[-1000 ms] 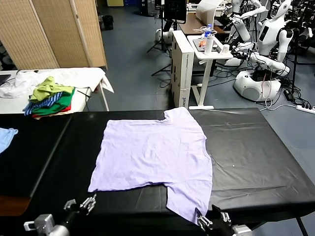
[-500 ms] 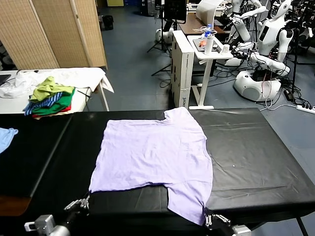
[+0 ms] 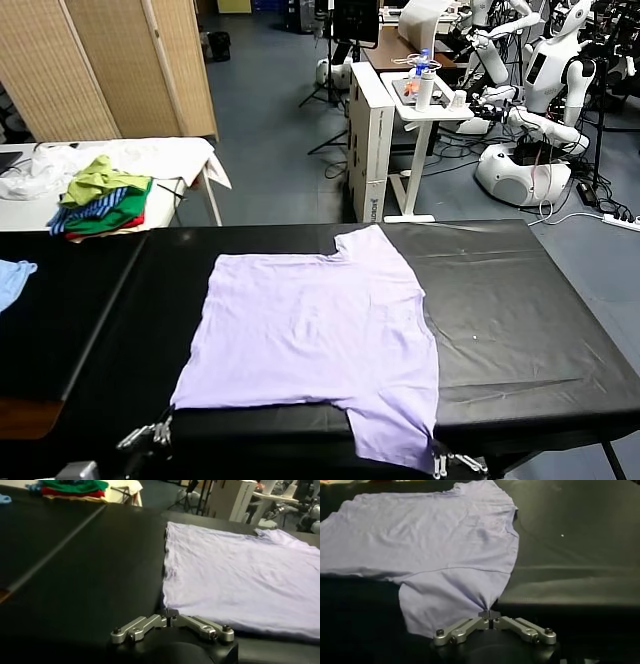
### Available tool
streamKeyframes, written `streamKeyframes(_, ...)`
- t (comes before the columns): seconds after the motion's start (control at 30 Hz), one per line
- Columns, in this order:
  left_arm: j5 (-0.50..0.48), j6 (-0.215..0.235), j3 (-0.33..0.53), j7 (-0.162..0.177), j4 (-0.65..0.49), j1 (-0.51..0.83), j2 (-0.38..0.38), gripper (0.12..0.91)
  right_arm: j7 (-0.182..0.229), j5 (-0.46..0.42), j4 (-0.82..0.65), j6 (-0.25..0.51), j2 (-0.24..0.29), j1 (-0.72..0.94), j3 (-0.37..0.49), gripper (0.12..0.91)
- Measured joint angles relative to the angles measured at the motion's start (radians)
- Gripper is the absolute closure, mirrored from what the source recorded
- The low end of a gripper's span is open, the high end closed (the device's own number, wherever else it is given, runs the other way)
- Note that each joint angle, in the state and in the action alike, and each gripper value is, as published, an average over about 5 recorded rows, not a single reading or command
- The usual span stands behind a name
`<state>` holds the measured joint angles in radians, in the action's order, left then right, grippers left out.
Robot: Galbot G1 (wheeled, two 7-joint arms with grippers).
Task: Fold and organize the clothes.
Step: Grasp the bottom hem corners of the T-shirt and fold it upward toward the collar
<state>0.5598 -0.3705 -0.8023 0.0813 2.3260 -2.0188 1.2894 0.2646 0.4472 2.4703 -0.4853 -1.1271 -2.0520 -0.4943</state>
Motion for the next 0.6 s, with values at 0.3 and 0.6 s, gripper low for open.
streamKeyframes(0.3, 0.002, 0.062, 0.027, 0.0, 0.013, 0.036, 0.033, 0.885, -0.044, 0.102, -0.028, 0.104, 0.044, 0.093, -0.028, 0.885)
streamKeyframes(0.6, -0.002, 0.087, 0.065, 0.016, -0.048, 0.178, 0.043, 0.885, -0.025, 0.163, -0.136, 0.122, 0.092, 0.333, 0.029, 0.885)
